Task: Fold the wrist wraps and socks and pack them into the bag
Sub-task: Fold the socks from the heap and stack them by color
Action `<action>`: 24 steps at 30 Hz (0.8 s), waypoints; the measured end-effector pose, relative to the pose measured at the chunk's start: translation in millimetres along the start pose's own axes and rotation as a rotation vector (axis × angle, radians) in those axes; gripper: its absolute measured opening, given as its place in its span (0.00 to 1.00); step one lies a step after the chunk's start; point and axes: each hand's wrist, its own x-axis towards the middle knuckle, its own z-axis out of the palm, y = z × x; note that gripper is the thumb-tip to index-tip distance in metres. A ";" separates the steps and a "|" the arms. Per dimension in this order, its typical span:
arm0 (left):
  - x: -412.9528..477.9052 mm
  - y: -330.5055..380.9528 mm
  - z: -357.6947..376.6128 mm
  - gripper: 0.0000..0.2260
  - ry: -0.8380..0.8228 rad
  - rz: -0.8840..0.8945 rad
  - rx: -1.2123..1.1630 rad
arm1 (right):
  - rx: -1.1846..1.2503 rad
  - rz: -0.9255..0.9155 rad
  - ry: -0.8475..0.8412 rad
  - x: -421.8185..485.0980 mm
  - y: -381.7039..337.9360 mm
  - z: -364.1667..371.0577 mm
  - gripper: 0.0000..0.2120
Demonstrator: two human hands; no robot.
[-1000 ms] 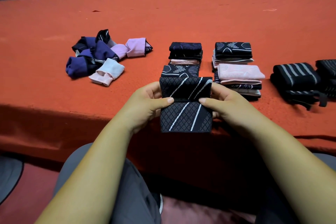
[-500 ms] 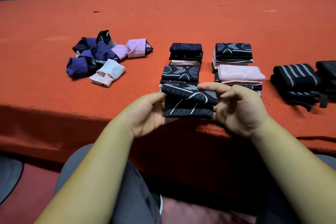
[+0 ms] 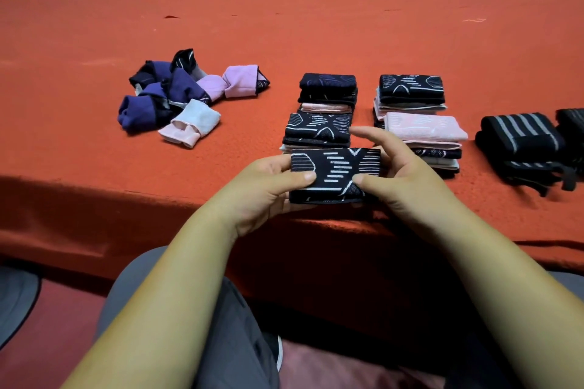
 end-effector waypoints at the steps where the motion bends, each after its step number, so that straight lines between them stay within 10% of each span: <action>1: 0.3 0.2 0.5 0.17 0.018 0.004 -0.001 | 0.021 0.001 0.020 0.2 1.0 2.1 0.35; 8: 2.1 4.9 0.1 0.15 0.153 0.124 -0.014 | -0.012 0.096 0.108 7.0 9.0 12.1 0.15; 16: 14.5 -0.8 3.9 0.14 0.600 0.303 0.138 | -0.161 -0.039 0.382 6.2 2.6 31.8 0.18; 24: 27.4 2.6 -8.9 0.03 0.663 0.466 0.405 | -0.272 -0.121 0.408 26.5 4.8 34.8 0.18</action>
